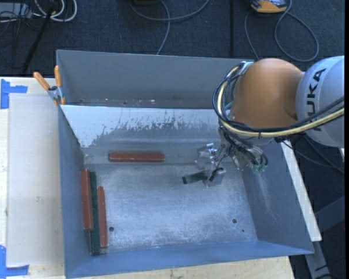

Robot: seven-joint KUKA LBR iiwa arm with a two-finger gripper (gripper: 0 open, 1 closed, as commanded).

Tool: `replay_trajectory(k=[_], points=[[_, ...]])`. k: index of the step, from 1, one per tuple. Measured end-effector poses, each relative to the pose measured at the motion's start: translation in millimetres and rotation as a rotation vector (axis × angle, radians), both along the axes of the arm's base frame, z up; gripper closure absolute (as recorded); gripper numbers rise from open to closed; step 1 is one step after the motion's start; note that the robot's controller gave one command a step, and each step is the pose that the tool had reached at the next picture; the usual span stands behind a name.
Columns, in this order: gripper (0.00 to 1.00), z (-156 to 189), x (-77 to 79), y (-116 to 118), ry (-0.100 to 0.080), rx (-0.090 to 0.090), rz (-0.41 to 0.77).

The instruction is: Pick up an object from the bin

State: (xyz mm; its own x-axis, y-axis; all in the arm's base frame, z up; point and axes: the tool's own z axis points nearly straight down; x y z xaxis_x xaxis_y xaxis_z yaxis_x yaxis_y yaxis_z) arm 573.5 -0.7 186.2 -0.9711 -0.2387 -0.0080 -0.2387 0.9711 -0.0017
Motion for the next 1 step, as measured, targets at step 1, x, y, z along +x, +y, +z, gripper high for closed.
replay_trajectory(k=[1], points=[[1.00,40.1,-5.2,5.5,0.004,-0.001,0.273]])
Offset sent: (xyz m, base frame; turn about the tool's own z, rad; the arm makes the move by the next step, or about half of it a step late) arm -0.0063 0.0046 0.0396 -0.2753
